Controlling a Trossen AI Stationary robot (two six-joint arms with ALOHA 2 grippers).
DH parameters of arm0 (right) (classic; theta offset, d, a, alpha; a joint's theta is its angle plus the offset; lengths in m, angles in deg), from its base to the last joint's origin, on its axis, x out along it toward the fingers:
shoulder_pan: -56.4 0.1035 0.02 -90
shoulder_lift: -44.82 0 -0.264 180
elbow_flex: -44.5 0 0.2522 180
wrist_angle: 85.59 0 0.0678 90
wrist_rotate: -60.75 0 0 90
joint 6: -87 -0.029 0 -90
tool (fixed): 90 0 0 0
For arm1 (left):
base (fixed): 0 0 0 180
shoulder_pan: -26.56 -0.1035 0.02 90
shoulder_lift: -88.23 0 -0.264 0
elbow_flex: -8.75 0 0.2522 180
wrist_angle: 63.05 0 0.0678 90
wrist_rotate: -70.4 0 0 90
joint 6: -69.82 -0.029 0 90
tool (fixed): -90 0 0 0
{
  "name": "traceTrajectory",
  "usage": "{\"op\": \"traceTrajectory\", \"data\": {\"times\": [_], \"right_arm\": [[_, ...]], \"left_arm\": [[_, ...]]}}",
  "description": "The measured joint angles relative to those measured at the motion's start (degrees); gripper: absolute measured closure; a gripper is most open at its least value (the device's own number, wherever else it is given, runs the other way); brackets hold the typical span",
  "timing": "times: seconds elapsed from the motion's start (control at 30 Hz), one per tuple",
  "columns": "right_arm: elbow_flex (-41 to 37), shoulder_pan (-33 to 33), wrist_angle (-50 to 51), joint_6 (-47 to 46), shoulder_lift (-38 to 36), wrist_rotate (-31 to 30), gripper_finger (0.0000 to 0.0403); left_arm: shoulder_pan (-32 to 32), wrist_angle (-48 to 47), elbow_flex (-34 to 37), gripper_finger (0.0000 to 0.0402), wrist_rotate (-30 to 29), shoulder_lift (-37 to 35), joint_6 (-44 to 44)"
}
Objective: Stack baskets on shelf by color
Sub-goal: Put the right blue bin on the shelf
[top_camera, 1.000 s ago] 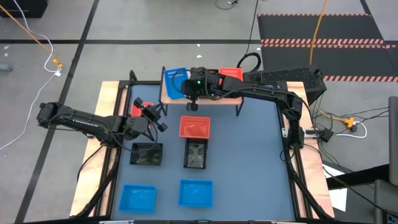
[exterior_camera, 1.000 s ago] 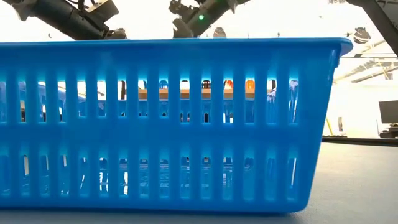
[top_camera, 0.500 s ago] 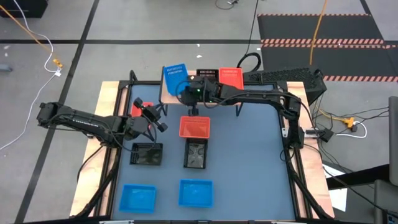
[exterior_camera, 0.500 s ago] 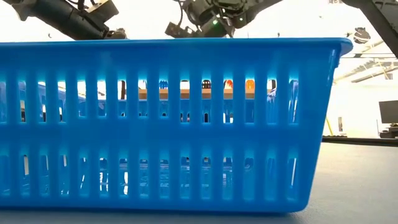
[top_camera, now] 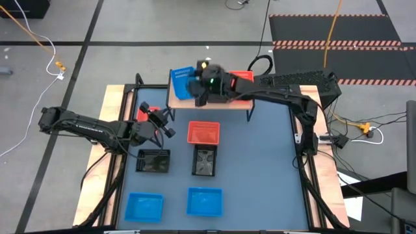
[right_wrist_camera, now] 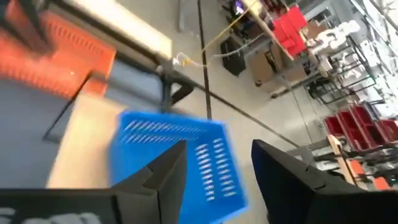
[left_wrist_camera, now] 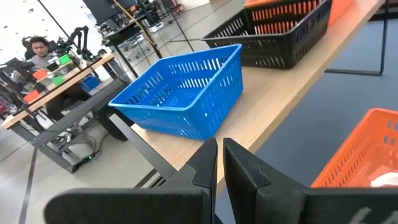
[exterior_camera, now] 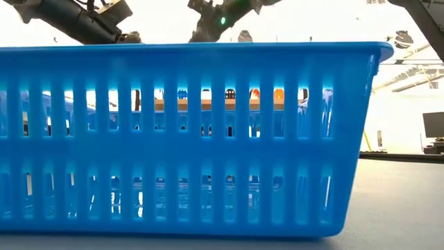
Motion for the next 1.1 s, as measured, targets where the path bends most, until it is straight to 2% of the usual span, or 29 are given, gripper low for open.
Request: {"op": "traceTrajectory", "data": {"times": [0.17, 0.37, 0.5, 0.77, 1.1], "right_arm": [[6.5, -3.1, 5.3, -9.8, -0.4, 15.4, 0.0220], [6.5, -6.8, 11.8, -16.0, 1.5, 23.8, 0.0220], [6.1, -7.1, 12.1, -15.9, 2.9, 24.0, 0.0220], [-1.8, -7.2, 2.5, -14.7, 3.1, 24.3, 0.0220], [-8.7, -7.4, -1.1, -14.9, 3.1, 25.6, 0.0220]], "left_arm": [[-1.4, 1.8, 0.0, 0.0371, 0.0, 0.0, -0.2], [-3.2, 2.0, 0.0, 0.0371, 0.0, 0.0, -0.2], [-3.4, 1.6, 0.0, 0.0371, 1.0, 0.0, -0.2], [-3.5, 0.4, 0.0, 0.0371, 1.6, 0.0, 0.0], [-3.5, 1.2, 0.0, 0.0371, 1.6, 0.0, 0.2]]}}
